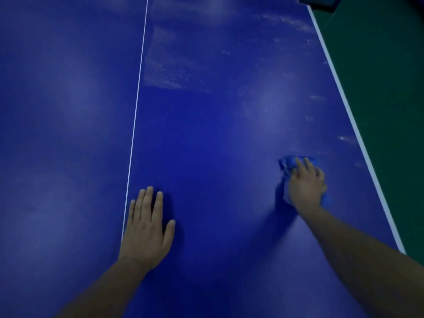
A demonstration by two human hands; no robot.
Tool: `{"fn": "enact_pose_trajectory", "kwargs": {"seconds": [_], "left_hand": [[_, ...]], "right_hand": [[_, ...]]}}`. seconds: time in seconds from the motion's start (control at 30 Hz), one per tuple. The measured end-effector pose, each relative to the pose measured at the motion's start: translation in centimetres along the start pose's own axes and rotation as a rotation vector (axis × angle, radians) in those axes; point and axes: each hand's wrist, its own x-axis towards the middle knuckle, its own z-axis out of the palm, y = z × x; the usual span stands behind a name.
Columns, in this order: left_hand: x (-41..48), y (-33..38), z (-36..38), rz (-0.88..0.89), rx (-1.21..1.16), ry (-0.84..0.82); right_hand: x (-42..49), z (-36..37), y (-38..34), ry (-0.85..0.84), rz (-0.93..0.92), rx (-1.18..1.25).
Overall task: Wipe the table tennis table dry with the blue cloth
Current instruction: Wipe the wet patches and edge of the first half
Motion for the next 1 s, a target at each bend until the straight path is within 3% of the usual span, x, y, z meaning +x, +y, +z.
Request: {"fn": "enact_pose_trajectory", "kwargs": {"seconds": [0.1, 0.17, 0.27, 0.4, 0.57, 0.7, 0.77, 0.83, 0.9, 1.0], "left_hand": [[-1.5, 1.9, 0.6, 0.041, 0.002, -0.027], [-2.5, 3.4, 1.0, 0.014, -0.03, -0.049], [-4.3, 5.8, 1.3, -0.021, -0.071, -0.064], [-5.6, 7.5, 1.7, -0.015, -0.072, -0.073], [-5.6, 10.9, 2.8, 0.035, -0.058, -0.08], [-5.6, 13.8, 3.9, 0.035, -0.063, -0.082], [-6.2, 14.9, 4.1, 0.05, -0.06, -0.089], [-6.6, 15.7, 4.2, 0.066, -0.041, -0.084], [-6.7, 16.6, 4.3, 0.084, -0.017, -0.073], [-6.7, 18.0, 4.4, 0.136, 0.026, -0.069]], "right_hand": [[-2.9, -0.8, -2.1, -0.017, 0.081, 0.01], [-7.3, 0.6, -6.3, 0.07, -0.075, 0.072], [-16.0, 2.6, -11.3, -0.054, -0.382, 0.009], [-16.7, 2.2, -8.1, -0.113, -0.541, -0.018], [-7.1, -0.2, 4.4, -0.043, -0.083, -0.061], [-3.3, -2.9, 9.8, -0.132, 0.19, -0.01], [-5.9, -2.3, 7.7, -0.04, 0.057, -0.015], [-11.5, -0.9, 4.0, 0.013, -0.192, -0.004], [-17.6, 0.3, 1.8, -0.047, -0.392, -0.014], [-19.9, 0.2, 3.7, -0.154, -0.51, 0.005]]}}
